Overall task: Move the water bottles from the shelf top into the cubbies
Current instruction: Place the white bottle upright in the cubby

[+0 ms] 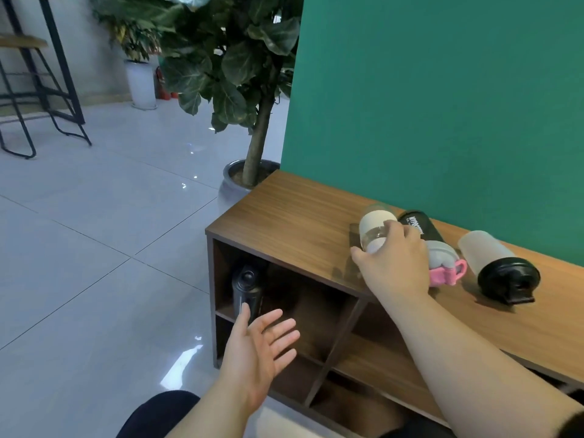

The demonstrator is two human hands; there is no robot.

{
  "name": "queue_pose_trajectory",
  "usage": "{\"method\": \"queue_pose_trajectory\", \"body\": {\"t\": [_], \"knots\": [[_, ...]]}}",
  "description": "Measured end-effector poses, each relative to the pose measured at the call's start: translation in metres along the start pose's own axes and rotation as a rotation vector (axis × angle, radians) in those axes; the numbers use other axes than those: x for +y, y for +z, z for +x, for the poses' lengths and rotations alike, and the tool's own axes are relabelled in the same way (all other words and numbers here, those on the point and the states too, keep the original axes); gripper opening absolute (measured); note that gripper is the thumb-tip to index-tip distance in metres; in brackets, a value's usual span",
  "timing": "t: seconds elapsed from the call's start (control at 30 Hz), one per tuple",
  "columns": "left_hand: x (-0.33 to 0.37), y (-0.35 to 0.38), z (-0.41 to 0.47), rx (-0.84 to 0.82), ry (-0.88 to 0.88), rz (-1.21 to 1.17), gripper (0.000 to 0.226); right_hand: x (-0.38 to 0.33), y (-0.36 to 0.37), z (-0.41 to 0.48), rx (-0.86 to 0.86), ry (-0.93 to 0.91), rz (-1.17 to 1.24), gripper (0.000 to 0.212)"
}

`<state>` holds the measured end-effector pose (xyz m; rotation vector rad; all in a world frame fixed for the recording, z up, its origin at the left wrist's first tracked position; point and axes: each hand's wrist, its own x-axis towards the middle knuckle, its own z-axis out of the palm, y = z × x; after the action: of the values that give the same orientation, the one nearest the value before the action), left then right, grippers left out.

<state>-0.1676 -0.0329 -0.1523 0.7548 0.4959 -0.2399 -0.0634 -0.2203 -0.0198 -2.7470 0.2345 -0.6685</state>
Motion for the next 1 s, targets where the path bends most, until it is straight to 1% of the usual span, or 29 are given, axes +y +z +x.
{"method": "queue_pose_trajectory", "body": {"t": [0.07,0.13,0.23,0.3,0.37,0.43,0.5,0.57,0.6,0.67,0.73,0.8,0.83,0.9,1.0], "knots": [[-0.001,0.001,-0.003,-0.004,-0.003,0.003,0.070,0.001,0.003,0.008,-0.056,0.036,-0.113,0.076],[-0.001,0.001,-0.004,-0.006,0.002,-0.006,0.070,0.002,0.007,0.012,-0.142,0.086,-0.144,0.075],[-0.001,0.001,-0.002,0.008,-0.001,-0.010,0.070,0.004,0.010,0.014,-0.194,0.141,-0.088,0.069],[-0.002,0.002,0.000,0.013,-0.007,-0.003,0.070,0.005,0.008,0.011,-0.193,0.144,-0.042,0.069],[-0.002,0.001,0.003,0.016,-0.011,0.010,0.070,0.003,0.002,0.003,-0.198,0.125,0.055,0.071],[-0.003,0.001,0.006,0.022,-0.017,0.013,0.070,-0.001,-0.009,-0.012,-0.184,0.052,0.187,0.065],[-0.004,0.000,0.010,0.026,-0.022,0.006,0.070,-0.005,-0.025,-0.033,-0.143,-0.084,0.331,0.054],[-0.005,0.000,0.013,0.035,-0.024,-0.028,0.072,-0.010,-0.040,-0.055,-0.147,-0.209,0.490,0.051],[-0.005,0.001,0.015,0.037,-0.028,-0.051,0.073,-0.011,-0.045,-0.065,-0.173,-0.261,0.540,0.053],[-0.007,0.004,0.016,0.015,-0.051,-0.110,0.072,-0.011,-0.045,-0.081,-0.270,-0.341,0.541,0.058],[-0.011,0.006,0.018,-0.018,-0.086,-0.153,0.068,-0.008,-0.033,-0.092,-0.377,-0.394,0.458,0.066],[-0.017,0.006,0.023,-0.005,-0.128,-0.151,0.063,-0.005,-0.014,-0.099,-0.440,-0.413,0.380,0.073],[-0.022,0.005,0.027,0.024,-0.151,-0.145,0.059,-0.004,-0.004,-0.102,-0.459,-0.400,0.360,0.077],[-0.033,0.003,0.039,0.096,-0.180,-0.104,0.054,-0.002,0.017,-0.108,-0.496,-0.313,0.372,0.087],[-0.044,0.003,0.054,0.217,-0.212,-0.039,0.055,-0.001,0.051,-0.118,-0.500,-0.153,0.412,0.102]]}}
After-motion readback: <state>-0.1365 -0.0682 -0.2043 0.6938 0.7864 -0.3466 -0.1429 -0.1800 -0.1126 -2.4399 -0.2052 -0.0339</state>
